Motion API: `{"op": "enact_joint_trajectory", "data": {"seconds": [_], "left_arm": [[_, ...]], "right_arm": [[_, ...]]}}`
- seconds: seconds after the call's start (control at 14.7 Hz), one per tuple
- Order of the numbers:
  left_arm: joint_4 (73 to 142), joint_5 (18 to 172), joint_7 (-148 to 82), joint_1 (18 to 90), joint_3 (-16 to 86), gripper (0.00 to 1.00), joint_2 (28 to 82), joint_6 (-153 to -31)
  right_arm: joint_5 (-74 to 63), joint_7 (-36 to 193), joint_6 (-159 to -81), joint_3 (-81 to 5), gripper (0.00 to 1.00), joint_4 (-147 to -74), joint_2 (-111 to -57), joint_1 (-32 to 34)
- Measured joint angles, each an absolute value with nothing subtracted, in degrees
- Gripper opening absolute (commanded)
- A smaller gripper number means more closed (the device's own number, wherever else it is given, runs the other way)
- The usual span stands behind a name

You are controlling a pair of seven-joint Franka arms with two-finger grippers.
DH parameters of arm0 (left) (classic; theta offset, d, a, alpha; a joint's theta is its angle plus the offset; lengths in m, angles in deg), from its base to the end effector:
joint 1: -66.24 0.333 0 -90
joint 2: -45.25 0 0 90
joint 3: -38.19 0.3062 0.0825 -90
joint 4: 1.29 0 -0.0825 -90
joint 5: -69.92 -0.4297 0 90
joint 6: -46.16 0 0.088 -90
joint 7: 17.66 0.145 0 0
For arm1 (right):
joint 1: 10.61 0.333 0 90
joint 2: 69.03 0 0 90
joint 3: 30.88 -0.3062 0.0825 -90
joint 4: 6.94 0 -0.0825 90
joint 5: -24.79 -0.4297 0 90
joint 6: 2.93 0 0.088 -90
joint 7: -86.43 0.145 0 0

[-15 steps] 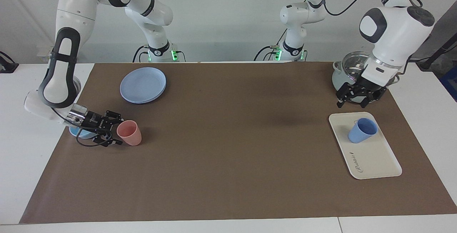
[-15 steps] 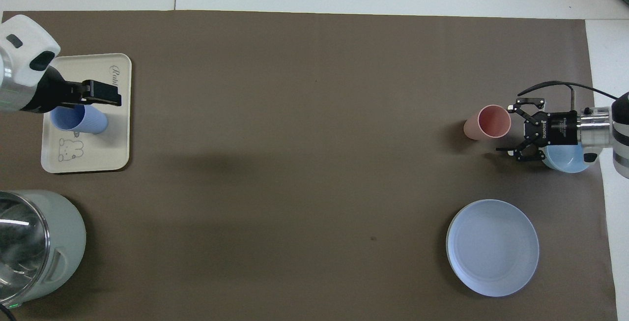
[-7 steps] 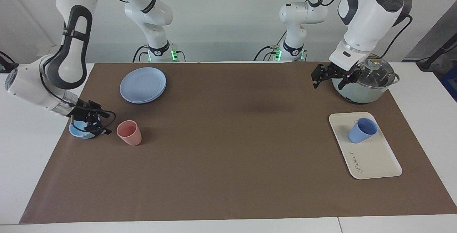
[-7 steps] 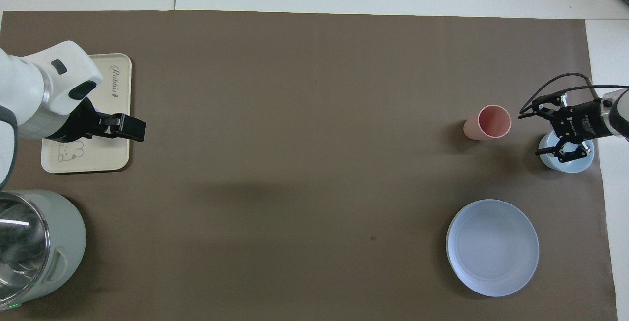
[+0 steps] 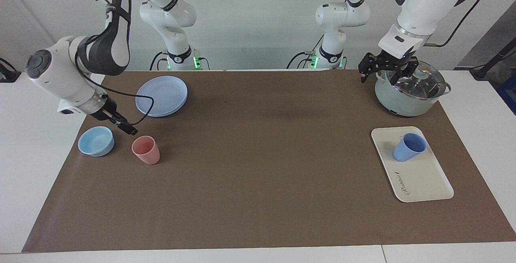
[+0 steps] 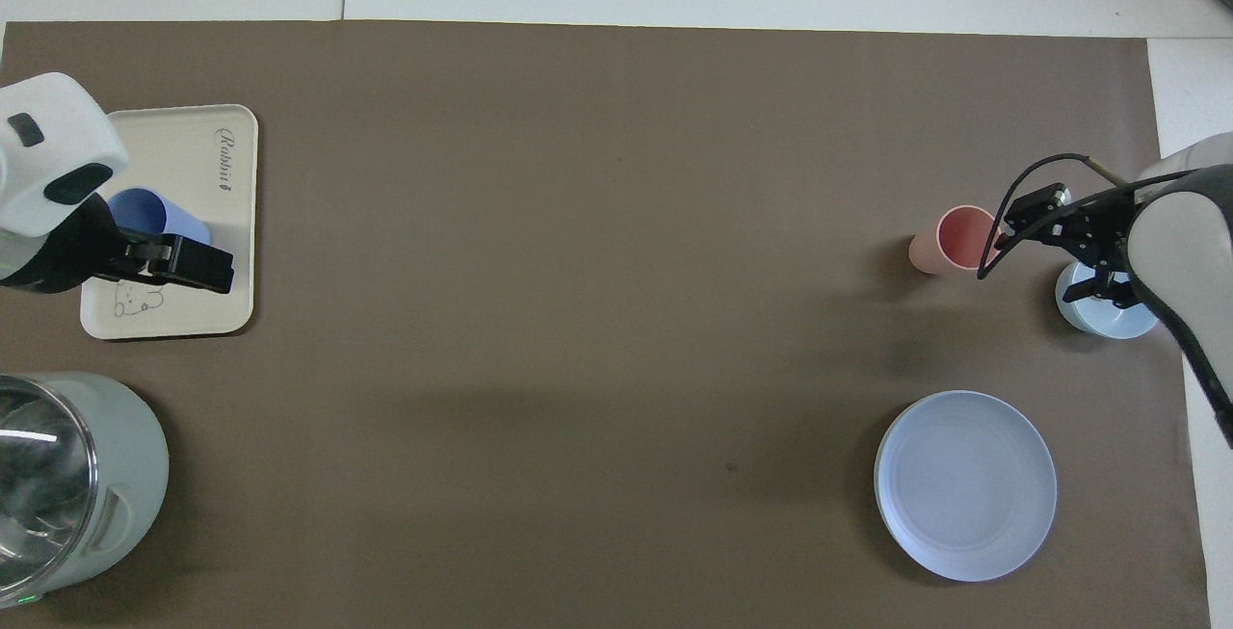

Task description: Place cup on tray

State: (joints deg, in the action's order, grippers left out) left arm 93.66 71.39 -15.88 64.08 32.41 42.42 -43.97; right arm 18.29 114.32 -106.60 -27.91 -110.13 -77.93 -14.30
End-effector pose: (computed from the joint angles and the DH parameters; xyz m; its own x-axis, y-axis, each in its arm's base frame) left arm 0.5765 -0.0852 0.5614 0.9851 -0.1684 -0.0343 -0.1677 -0.9856 0.0217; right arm 0.6216 -0.0581 0.3820 0.7917 -0.5851 -0.1756 -0.5966 -0.8023 -0.0167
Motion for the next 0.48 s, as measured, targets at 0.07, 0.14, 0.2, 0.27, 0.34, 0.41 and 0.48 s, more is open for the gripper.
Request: {"op": "enact_joint_trajectory", "data": {"seconds": [0.07,0.14,0.2,0.27,0.34,0.41,0.48], "left_arm": [[93.67,71.41,-15.88,64.84,32.50,1.00,42.44,-44.10],[93.71,71.48,-15.71,66.00,32.53,1.00,42.48,-44.16],[93.80,71.59,-15.27,67.11,32.57,1.00,42.50,-44.17],[93.85,71.66,-14.92,67.82,32.64,1.00,42.50,-44.17],[93.89,71.68,-14.76,68.13,32.64,1.00,42.50,-44.17],[93.98,71.69,-14.66,68.16,32.62,1.00,42.50,-44.17],[94.17,71.69,-14.37,68.16,32.52,1.00,42.49,-44.17]], "right_arm": [[18.77,114.23,-105.28,-27.95,0.99,-110.11,-76.69,-12.35],[19.13,113.90,-104.11,-28.01,0.99,-110.09,-75.17,-10.42],[19.24,112.68,-103.53,-28.10,0.99,-110.11,-73.62,-8.59],[19.25,110.61,-103.16,-28.21,0.99,-110.12,-72.11,-6.76],[19.27,108.92,-103.02,-28.30,0.99,-110.13,-70.73,-5.10],[19.31,107.87,-102.97,-28.39,0.99,-110.12,-69.43,-3.68],[19.48,107.06,-102.97,-28.44,0.99,-110.04,-68.21,-2.65]]}}
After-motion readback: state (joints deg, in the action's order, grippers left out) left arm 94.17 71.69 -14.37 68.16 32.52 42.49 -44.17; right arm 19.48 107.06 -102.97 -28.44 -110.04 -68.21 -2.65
